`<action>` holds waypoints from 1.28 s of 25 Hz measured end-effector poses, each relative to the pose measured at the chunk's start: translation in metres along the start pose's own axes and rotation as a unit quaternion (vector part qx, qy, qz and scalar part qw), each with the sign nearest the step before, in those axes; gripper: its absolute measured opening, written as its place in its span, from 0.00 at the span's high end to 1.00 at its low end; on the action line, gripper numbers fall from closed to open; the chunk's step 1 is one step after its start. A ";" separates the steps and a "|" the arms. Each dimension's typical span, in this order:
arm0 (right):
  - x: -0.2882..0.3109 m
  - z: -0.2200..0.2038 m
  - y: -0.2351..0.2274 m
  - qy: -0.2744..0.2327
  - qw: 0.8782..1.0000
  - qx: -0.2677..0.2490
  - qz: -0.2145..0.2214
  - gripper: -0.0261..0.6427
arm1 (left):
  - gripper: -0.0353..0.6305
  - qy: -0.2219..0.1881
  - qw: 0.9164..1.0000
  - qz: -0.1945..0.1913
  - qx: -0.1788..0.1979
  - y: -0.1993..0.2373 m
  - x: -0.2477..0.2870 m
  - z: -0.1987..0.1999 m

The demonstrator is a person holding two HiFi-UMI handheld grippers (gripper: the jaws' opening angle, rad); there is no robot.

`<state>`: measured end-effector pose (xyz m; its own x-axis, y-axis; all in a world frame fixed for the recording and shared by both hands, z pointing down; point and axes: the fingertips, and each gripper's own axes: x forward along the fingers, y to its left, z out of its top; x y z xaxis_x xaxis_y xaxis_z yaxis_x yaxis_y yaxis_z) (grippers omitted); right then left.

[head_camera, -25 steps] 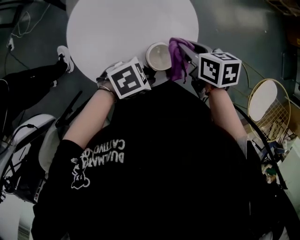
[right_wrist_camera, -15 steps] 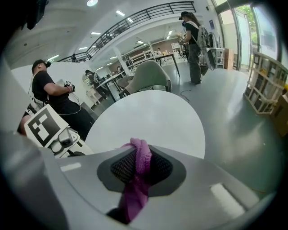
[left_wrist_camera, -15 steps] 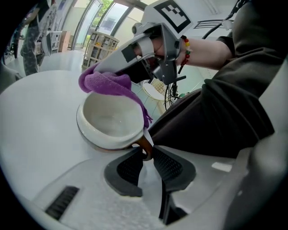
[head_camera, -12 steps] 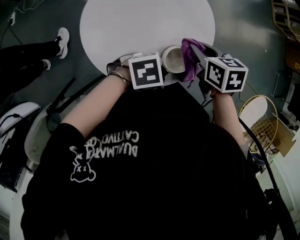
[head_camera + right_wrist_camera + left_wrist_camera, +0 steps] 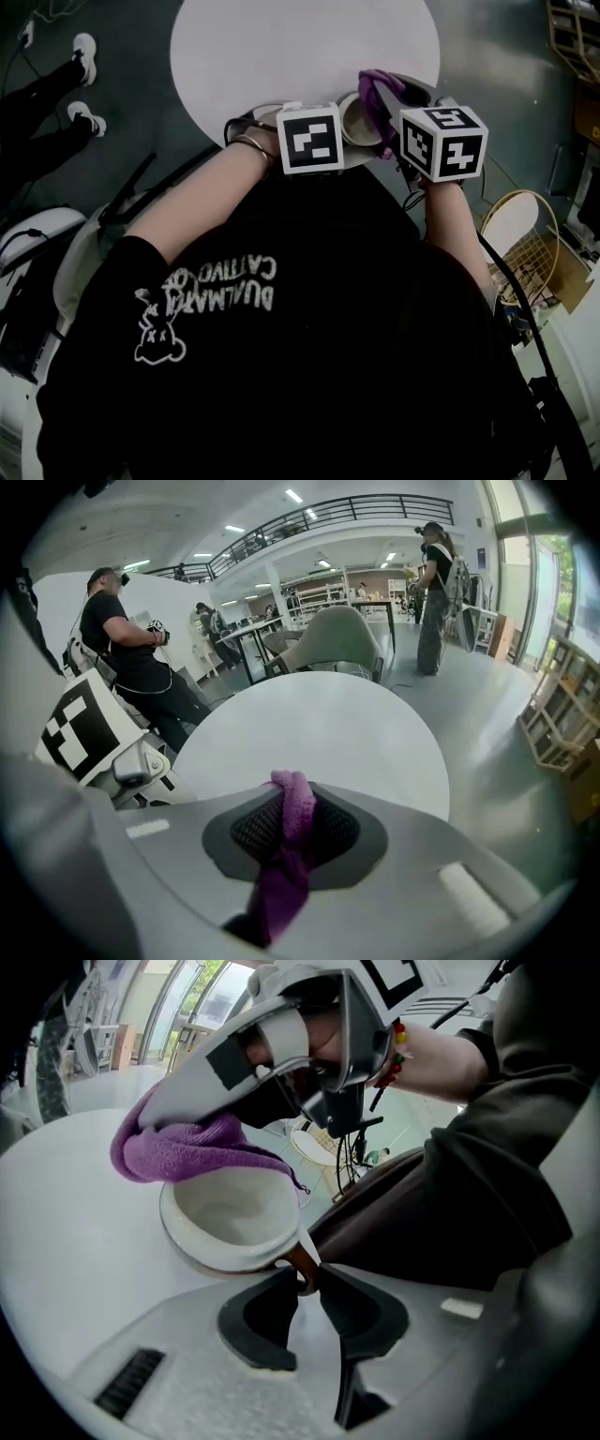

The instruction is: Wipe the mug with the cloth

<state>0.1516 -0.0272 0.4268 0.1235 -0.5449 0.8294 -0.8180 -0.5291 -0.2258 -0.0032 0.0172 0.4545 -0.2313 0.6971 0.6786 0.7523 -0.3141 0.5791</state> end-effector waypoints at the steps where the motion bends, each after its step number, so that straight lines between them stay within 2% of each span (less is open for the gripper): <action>1: 0.000 0.001 0.002 0.000 1.000 -0.002 -0.001 0.88 | 0.83 -0.002 1.000 -0.001 0.001 0.000 0.000 0.001; 5: 0.003 0.004 0.017 -0.001 1.000 -0.024 -0.007 0.88 | 0.83 -0.016 1.000 -0.002 0.004 -0.002 0.000 -0.002; 9: 0.008 0.006 0.035 0.008 0.997 -0.076 -0.015 0.88 | 0.83 -0.031 0.999 -0.002 0.011 -0.001 -0.002 -0.009; 14: 0.007 0.012 0.049 0.034 0.985 -0.169 -0.013 0.88 | 0.83 -0.032 0.999 -0.007 0.021 -0.001 -0.006 -0.006; 17: 0.008 0.014 0.059 0.046 0.977 -0.207 -0.005 0.89 | 0.83 -0.035 0.999 -0.011 0.022 0.001 -0.009 -0.006; 26: 0.005 0.013 0.074 0.057 0.970 -0.237 -0.001 0.89 | 0.82 -0.057 0.998 -0.008 0.015 0.004 -0.016 -0.006; 28: 0.005 0.013 0.076 0.064 0.962 -0.267 -0.003 0.89 | 0.83 -0.066 0.998 -0.004 0.010 0.006 -0.020 -0.008; 32: 0.005 0.011 0.081 0.088 0.936 -0.340 -0.007 0.89 | 0.82 -0.079 0.997 0.011 0.002 0.015 -0.028 -0.010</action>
<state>0.0918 -0.0796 0.4070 0.0906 -0.3942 0.9146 -0.9930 0.0344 0.1132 0.0084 -0.0129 0.4487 -0.1147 0.7834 0.6108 0.7581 -0.3283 0.5635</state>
